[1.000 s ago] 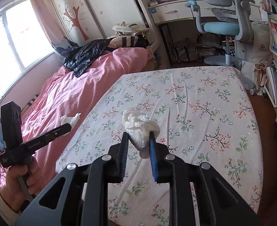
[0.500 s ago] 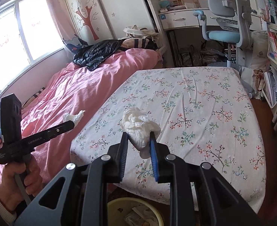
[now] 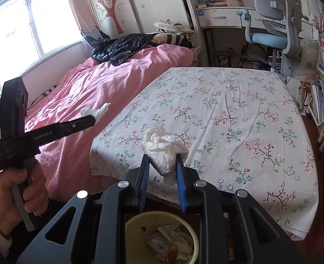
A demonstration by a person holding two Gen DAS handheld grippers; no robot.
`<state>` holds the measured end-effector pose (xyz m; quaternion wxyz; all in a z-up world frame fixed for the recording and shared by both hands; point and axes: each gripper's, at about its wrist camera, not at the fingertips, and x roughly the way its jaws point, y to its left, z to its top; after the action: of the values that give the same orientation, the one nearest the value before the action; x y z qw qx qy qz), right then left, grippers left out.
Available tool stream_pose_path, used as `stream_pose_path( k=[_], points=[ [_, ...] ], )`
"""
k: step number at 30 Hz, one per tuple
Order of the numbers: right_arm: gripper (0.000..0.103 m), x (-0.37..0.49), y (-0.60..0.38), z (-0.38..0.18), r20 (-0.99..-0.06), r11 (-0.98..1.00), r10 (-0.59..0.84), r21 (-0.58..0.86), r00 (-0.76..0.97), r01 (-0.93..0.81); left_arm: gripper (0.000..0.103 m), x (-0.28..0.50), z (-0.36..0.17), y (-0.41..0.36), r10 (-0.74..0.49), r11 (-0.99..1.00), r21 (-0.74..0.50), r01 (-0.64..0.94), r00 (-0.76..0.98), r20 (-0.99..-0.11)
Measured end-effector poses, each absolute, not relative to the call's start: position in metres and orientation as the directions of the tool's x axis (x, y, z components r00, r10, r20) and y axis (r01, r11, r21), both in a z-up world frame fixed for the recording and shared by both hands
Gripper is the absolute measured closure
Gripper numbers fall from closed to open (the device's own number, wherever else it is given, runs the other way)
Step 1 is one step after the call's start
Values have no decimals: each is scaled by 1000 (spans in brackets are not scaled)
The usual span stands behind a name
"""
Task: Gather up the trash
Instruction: 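Carry both tissues over the yellow bin and open both tools to drop them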
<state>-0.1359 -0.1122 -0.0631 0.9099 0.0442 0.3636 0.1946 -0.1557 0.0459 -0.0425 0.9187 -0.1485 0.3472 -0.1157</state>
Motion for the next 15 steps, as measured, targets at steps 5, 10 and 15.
stream_pose_path(
  k=[5,10,15],
  points=[
    [78,-152,-100,-75,-675,913,396,220,623,-342,88,-166,-44,46,-315,929,-353,109,730,-606],
    [78,-172,-88,-95,-725,906,402,227,559,-358,88,-173,-45,44,-316,931,-346,114,724,-613],
    [77,-189,-72,-123,-797,899,390,221,461,-378,88,-179,-46,40,-318,934,-336,123,718,-620]
  ],
)
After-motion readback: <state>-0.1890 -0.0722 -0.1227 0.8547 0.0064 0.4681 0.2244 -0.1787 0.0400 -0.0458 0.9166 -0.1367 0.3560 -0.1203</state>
